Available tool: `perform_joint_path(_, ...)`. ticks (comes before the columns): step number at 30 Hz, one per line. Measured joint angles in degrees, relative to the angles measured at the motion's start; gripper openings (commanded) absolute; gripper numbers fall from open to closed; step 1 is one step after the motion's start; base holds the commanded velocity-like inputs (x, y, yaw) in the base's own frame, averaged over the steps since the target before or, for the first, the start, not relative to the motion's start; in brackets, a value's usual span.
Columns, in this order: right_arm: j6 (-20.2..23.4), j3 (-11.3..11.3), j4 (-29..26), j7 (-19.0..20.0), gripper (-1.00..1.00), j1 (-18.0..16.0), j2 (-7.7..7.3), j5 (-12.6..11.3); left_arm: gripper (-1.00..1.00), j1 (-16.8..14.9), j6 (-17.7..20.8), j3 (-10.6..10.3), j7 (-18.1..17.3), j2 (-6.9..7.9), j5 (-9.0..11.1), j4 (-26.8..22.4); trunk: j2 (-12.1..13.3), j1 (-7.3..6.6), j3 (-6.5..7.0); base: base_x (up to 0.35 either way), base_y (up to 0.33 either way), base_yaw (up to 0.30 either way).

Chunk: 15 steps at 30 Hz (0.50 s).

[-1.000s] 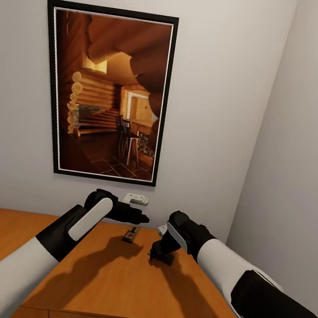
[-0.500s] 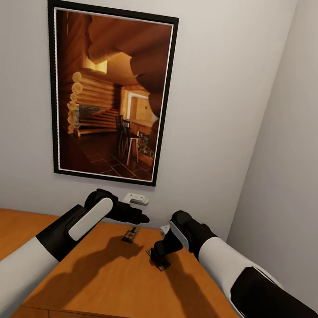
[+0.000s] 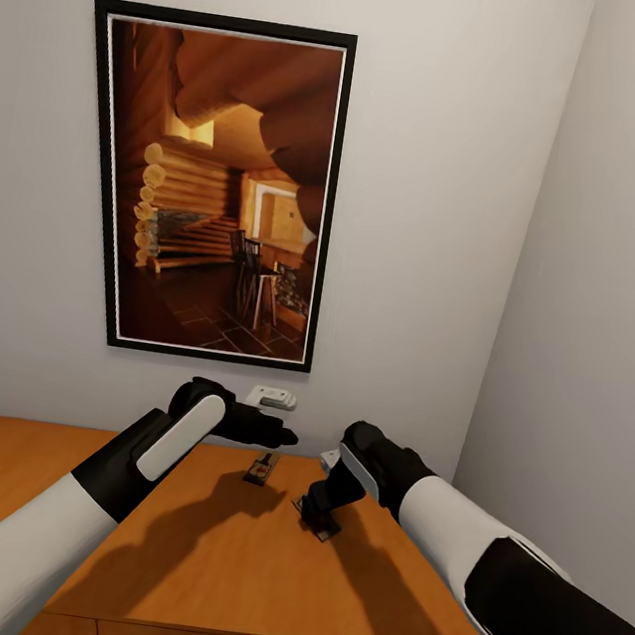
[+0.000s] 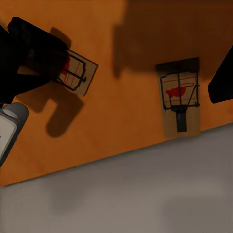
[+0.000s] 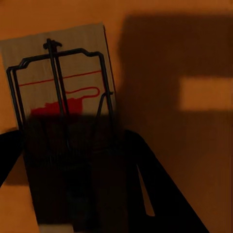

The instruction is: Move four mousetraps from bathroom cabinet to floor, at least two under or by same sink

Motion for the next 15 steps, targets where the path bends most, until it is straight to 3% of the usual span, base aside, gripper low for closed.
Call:
perform_joint_path(4, 0.0, -0.1, -3.1, -0.4, -1.0, 0.3, -0.64, 1.3, 1.0, 0.0, 0.0, 0.1, 0.0, 0.07, -0.1, 0.0, 0.0, 0.01, -0.02, 0.0, 0.0, 0.0)
perform_joint_path(8, 0.0, -0.8, -7.2, -0.6, -1.0, 0.0, -3.0, 1.3, 1.0, 0.0, 0.0, 0.1, 0.0, 0.09, -0.1, 0.0, 0.0, 0.01, -0.02, 0.0, 0.0, 0.0)
perform_joint_path(11, -0.1, -3.5, -11.1, -0.7, -1.0, -0.3, -5.5, 1.3, 1.0, 0.0, 0.0, 0.1, 0.0, 0.1, -0.2, 0.1, 0.0, 0.01, -0.01, 0.0, 0.0, 0.0)
perform_joint_path(15, 0.0, -8.2, -14.2, -0.8, -1.0, -0.5, -7.27, 1.2, 1.0, 0.0, 0.0, 0.1, 0.0, 0.15, -0.2, 0.1, 0.0, 0.01, -0.01, 0.0, 0.0, 0.0)
